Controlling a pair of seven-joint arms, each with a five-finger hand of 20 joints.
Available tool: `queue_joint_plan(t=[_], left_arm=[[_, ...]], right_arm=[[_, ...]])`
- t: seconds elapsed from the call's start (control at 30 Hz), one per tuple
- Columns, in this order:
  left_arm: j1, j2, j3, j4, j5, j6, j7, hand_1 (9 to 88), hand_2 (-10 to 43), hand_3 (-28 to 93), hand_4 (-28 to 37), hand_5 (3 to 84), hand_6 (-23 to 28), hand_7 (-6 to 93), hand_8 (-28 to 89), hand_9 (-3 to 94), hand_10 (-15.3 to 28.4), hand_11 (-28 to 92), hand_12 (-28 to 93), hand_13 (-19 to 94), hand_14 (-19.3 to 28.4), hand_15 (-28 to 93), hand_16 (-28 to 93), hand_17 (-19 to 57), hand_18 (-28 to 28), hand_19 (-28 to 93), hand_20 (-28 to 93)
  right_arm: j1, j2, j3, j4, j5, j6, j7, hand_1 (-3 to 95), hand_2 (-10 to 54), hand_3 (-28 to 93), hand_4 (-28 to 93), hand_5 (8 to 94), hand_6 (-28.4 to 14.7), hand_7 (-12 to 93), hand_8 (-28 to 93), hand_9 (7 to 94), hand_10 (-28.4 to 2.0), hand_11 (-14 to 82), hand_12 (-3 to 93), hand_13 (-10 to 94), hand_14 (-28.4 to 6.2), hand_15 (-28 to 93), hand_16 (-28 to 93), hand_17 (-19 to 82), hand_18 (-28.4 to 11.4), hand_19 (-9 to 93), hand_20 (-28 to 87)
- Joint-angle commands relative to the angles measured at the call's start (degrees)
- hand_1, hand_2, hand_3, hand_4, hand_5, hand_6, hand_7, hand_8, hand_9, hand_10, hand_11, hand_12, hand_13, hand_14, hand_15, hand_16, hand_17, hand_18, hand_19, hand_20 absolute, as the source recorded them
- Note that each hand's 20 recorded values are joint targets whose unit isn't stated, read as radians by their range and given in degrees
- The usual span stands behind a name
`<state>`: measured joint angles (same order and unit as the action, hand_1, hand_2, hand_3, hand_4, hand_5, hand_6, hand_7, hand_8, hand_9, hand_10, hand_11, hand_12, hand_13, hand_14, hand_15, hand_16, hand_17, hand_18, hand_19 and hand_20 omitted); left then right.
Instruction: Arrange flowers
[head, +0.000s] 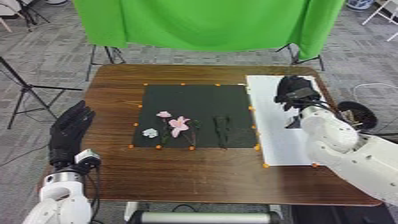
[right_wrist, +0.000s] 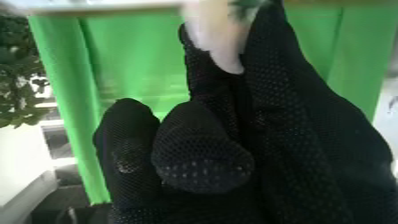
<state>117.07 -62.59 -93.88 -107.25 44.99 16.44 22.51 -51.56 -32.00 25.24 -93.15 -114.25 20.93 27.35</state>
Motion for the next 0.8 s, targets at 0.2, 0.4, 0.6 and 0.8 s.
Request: queue_joint_plan(t=[0.2,0.4,0.6,0.8], left_arm=[[0.2,0.11,-2.43,0.72,0.15,0.37,-0.94,47.3,-9.5,67,-15.0,46.1,-1.0,20.9,-11,40.5,10.5,21,9,37,11.6,20,-2,15.8,7.6,4,24],[-0.4,0.58,-0.82,0.45,0.42,0.77,-1.1,47.1,-9.5,67,-15.0,46.2,-1.0,20.7,-11,40.5,10.3,21,9,37,11.7,20,-2,15.4,7.6,4,24],[-0.7,0.46,-0.79,0.87,0.71,-0.12,-1.69,47.0,-9.5,67,-15.2,46.3,-1.1,20.8,-11,40.5,10.3,21,9,37,11.9,20,-2,15.1,7.7,3,23],[-0.6,0.8,-0.23,0.48,0.61,0.52,-1.42,46.9,-9.5,67,-15.2,46.3,-1.2,20.7,-11,40.4,10.3,20,9,37,12.0,21,-2,14.6,7.6,3,23]], right_arm=[[14.3,-10.7,-7.4,-7.2,13.5,-2.6,-3.5,60.0,-9.0,66,-23,78.7,1.3,23,4,85.3,-10.2,5.4,29.9,92,-0.7,67,27,68,-13.1,93,62],[17.9,-19.6,-12.5,-5.8,17.1,-6.6,-4.1,60.0,-9.1,65,-22,79.1,1.3,22,3,85.1,-10.7,5.4,29.2,92,-0.7,67,27,68,-13.0,93,62],[20.0,-25.3,-16.1,-2.5,17.7,-10.8,-3.1,60.0,-9.1,65,-22,79.2,1.2,21,3,84.6,-11.1,5.3,28.7,92,-0.7,67,27,68,-13.0,93,62],[21.0,-28.4,-17.1,0.7,17.7,-15.9,-2.5,59.9,-9.1,65,-22,79.1,1.2,21,2,84.0,-11.2,5.4,27.9,92,-0.7,67,27,68,-12.9,93,62]])
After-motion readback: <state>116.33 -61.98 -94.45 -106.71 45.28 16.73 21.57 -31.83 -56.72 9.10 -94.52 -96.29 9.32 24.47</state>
